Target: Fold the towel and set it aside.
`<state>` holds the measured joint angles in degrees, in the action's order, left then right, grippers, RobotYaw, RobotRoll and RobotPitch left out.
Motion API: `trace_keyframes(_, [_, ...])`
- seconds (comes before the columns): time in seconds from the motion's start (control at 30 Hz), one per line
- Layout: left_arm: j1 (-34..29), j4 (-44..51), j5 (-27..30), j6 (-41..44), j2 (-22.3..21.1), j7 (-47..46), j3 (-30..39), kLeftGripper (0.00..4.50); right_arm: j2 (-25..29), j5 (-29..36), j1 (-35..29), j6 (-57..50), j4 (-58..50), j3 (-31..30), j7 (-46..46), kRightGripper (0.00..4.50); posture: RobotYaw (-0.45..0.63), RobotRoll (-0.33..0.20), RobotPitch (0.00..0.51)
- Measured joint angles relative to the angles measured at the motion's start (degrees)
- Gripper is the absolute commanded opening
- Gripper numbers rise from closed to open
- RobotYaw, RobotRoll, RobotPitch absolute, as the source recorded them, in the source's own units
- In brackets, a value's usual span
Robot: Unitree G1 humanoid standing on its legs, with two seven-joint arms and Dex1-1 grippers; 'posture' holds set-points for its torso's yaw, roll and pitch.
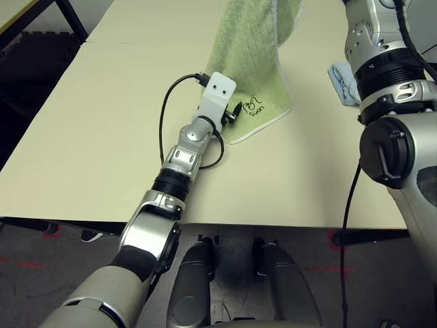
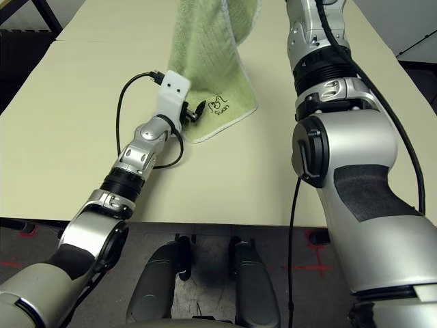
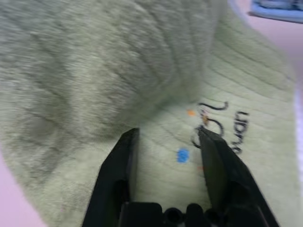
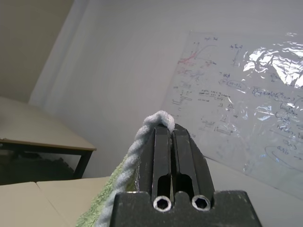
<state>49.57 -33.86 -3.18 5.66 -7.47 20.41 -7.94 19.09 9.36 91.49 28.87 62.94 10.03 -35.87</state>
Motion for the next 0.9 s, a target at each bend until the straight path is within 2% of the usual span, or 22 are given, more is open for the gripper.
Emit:
trace_keyframes(0.13, [-8.91,9.55,3.67,3.41,-5.14,11.71,-1.12,1.94,3.56,-0.58,-0.62,-0.04,0.05,-0.02,0.14,0.0,0.08,0.0,0.206])
trace_keyframes(0.2, [-10.54,13.16,4.56,5.95,-7.72,15.34,-1.27,1.94,4.62,-0.73,-1.26,-0.08,0.24,-0.02,0.28,0.0,0.08,0.0,0.206])
trace_keyframes(0.33, [-12.11,16.12,4.87,7.89,-10.02,16.94,-1.26,1.94,5.62,-1.34,-2.5,-0.32,0.65,-0.06,0.42,0.0,0.08,0.0,0.208])
trace_keyframes(0.37, [-12.1,16.1,4.64,7.77,-10.04,16.6,-1.28,1.55,5.61,-1.35,-2.56,-0.4,0.65,-0.07,0.42,0.0,0.08,0.0,0.208])
trace_keyframes(0.4, [-12.01,15.97,4.29,7.54,-10.01,16.13,-1.29,1.57,5.6,-1.36,-2.56,-0.48,0.65,-0.07,0.43,0.0,0.08,0.0,0.208])
trace_keyframes(0.47, [-11.37,15.12,3.62,7.02,-9.97,15.49,-1.32,1.75,5.34,-1.36,-2.56,-0.63,0.65,-0.07,0.43,0.0,0.08,0.0,0.207])
trace_keyframes(0.5, [-11.04,14.86,3.41,6.92,-9.96,15.47,-1.36,2.04,5.19,-1.36,-2.57,-0.66,0.65,-0.07,0.43,0.0,0.08,0.0,0.207])
trace_keyframes(0.7, [-9.47,15.09,3.37,7.41,-10.59,19.72,-3.23,4.24,4.59,-1.35,-2.64,-0.85,0.65,-0.1,0.37,0.0,0.08,0.0,0.207])
trace_keyframes(0.73, [-9.34,15.39,3.49,7.86,-10.9,20.81,-3.35,4.48,4.58,-1.35,-2.68,-0.9,0.65,-0.1,0.34,0.0,0.08,0.0,0.202])
trace_keyframes(0.8, [-9.1,16.12,3.67,9.02,-11.88,23.36,-3.93,4.48,4.54,-1.35,-2.75,-0.93,0.65,-0.09,0.29,0.0,0.08,0.0,0.202])
trace_keyframes(0.9, [-9.04,17.54,4.2,11.02,-13.41,27.53,-5.04,3.81,4.51,-1.35,-2.89,-0.93,0.65,-0.09,0.21,0.0,0.08,0.0,0.201])
